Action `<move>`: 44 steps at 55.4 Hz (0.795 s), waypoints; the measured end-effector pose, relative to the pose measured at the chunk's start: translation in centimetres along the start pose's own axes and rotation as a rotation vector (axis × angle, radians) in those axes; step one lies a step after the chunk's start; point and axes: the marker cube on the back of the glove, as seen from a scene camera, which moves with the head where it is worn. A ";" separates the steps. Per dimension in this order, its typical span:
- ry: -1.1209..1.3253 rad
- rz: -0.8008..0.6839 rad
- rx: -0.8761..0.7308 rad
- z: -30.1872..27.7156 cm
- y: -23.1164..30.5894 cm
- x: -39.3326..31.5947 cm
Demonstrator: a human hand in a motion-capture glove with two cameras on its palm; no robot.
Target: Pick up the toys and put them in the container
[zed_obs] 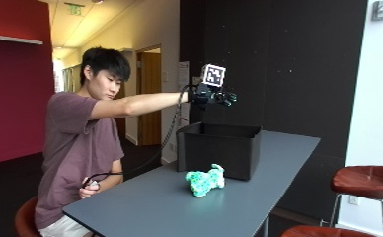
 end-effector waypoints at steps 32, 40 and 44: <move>-0.099 0.199 -0.022 7.4 7.0 21.5; -0.118 0.416 -0.122 15.3 5.6 24.3; -0.058 0.431 -0.188 19.8 5.0 24.8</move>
